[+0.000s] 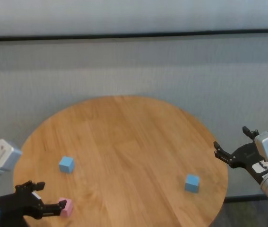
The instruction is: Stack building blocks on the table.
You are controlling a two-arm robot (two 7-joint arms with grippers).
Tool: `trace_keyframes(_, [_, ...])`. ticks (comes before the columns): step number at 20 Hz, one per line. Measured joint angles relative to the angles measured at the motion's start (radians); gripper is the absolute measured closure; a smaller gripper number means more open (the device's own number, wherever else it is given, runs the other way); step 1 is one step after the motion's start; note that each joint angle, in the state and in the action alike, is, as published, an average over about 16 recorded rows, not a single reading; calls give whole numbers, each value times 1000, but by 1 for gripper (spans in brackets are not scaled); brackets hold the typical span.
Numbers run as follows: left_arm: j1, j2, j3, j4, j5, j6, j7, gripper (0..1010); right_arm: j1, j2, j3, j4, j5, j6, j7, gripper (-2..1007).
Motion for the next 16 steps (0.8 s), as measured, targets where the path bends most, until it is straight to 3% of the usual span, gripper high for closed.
trace_keyframes(6, [-24,-3,24,-3,22,72,-12,1,0,0,0,0,0,0,0,4])
trace_keyframes(16, [-59,-21,48,-7,19,170,-13,1,0,0,0,0,0,0,0,4])
